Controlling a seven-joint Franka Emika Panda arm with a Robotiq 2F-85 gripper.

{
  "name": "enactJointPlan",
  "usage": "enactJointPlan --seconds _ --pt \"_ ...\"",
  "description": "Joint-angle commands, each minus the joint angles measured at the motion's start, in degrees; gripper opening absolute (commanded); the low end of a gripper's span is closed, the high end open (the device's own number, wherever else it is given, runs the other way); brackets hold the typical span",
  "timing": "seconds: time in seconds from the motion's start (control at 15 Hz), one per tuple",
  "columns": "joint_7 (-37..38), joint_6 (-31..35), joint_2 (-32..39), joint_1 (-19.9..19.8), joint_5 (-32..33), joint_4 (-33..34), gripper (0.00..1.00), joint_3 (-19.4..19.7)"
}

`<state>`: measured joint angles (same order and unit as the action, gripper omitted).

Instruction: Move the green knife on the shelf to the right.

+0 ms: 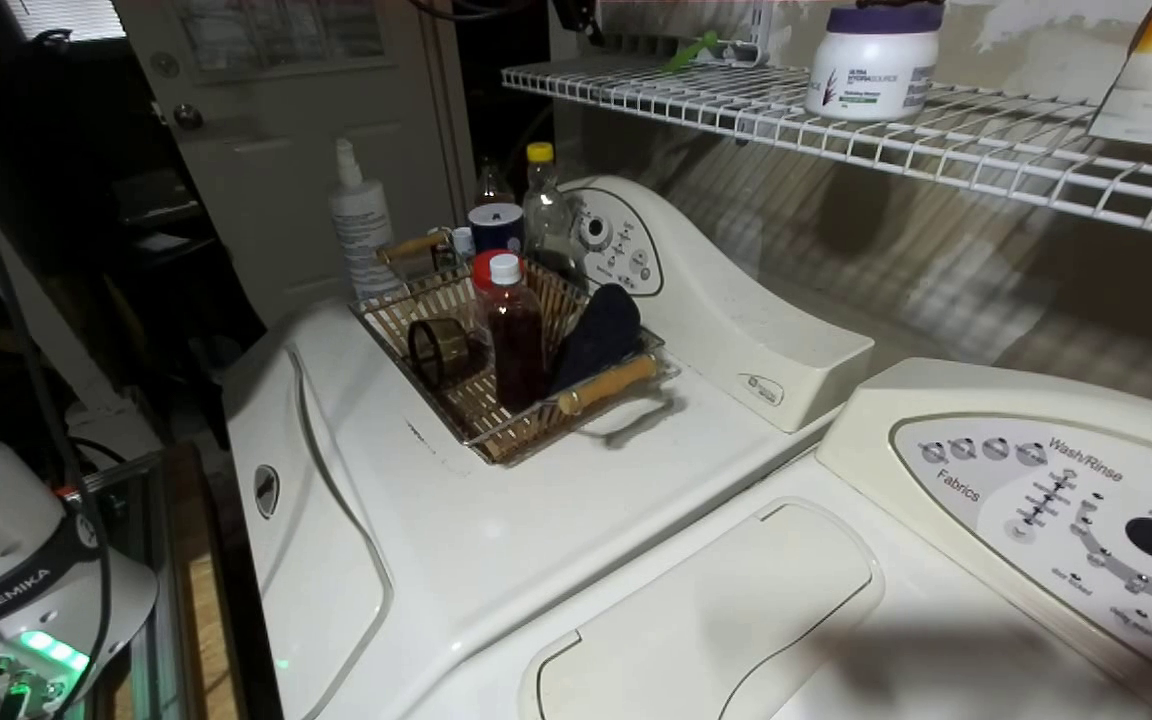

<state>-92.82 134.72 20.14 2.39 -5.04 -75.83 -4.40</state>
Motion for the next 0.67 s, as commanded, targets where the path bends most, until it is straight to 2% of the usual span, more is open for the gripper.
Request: enactJointPlan --seconds 0.0,0.33,0.47,0.6 --pt "-0.01 -0.01 0.63 -0.01 0.02 0.70 1.00 -0.02" --pt "-0.03 -0.22 1.39 -0.03 0.05 1.82 1.00 -0.04" --pt "5.67 1.43 2.98 1.04 5.27 2.40 1.00 3.58" --pt "7.28 1.50 4.20 0.62 5.80 3.54 1.00 4.48"
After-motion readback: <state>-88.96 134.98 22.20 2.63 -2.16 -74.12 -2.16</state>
